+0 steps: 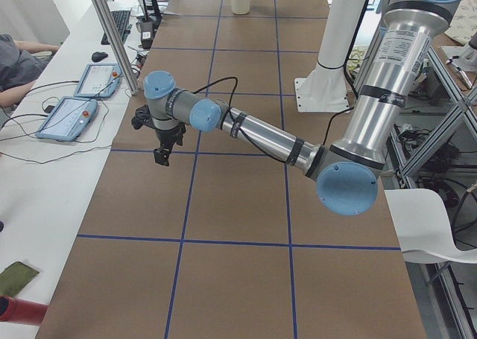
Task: Left arm hands cup to right arm to dump lemon
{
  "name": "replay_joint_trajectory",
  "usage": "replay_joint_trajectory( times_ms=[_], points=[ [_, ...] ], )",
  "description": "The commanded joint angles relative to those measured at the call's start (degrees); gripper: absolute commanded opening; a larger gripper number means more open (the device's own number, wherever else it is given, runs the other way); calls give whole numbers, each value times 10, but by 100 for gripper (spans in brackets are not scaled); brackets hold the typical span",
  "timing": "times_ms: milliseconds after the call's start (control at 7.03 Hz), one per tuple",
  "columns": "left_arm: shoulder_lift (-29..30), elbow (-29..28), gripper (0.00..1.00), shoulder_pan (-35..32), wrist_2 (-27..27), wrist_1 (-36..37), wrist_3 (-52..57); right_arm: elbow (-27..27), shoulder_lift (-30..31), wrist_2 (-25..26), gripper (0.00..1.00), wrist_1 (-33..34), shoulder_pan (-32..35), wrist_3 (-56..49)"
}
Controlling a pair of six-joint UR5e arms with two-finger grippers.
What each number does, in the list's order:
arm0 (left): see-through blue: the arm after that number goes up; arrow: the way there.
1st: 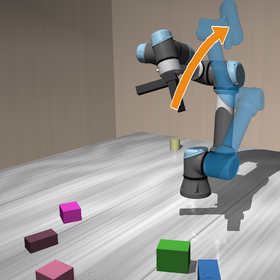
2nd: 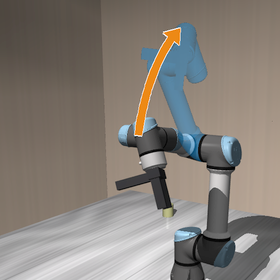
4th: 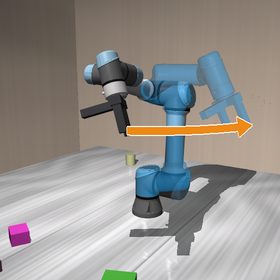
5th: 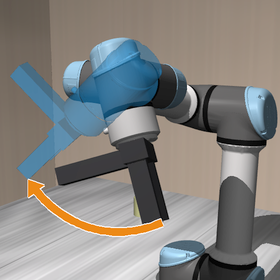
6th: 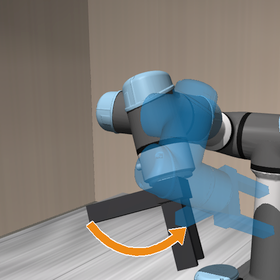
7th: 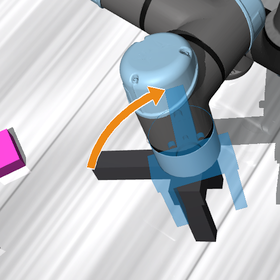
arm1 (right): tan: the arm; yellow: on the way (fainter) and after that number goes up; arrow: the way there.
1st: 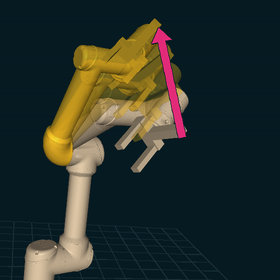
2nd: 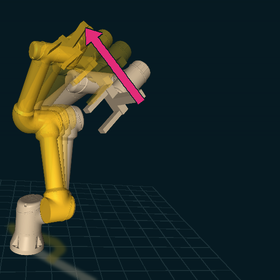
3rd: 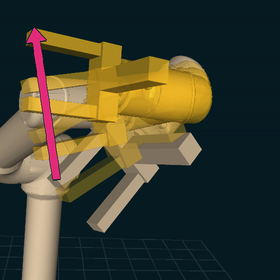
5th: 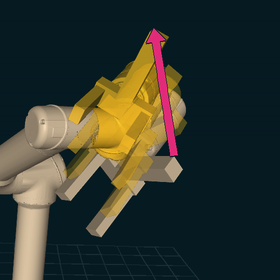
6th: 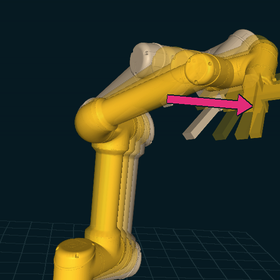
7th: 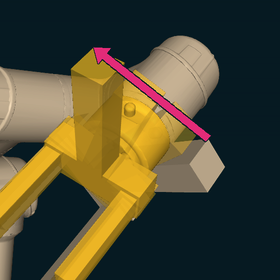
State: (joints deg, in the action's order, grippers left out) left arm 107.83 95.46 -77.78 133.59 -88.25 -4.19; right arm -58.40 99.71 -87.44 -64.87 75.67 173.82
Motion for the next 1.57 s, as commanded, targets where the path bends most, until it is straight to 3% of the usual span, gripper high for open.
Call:
replay_joint_trajectory(
  times_ms=[0, 854, 996, 1281, 1423],
  points=[
    [0, 1, 100, 0, 0, 0, 0, -3, -1, 23, 0, -11, 0, 40],
    [4, 0, 100, 0, 0, 1, 0, -14, -2, 22, 0, -8, 0, 39],
    [5, 0, 100, 1, 0, 1, 0, -42, 8, 13, 0, -3, 0, -3],
    [7, -1, 100, 1, 0, 2, 0, -78, 16, -90, 0, 14, 1, -150],
    [7, -1, 100, 1, 0, 2, 0, -111, 22, -172, 0, 47, 2, -281]
  ],
)
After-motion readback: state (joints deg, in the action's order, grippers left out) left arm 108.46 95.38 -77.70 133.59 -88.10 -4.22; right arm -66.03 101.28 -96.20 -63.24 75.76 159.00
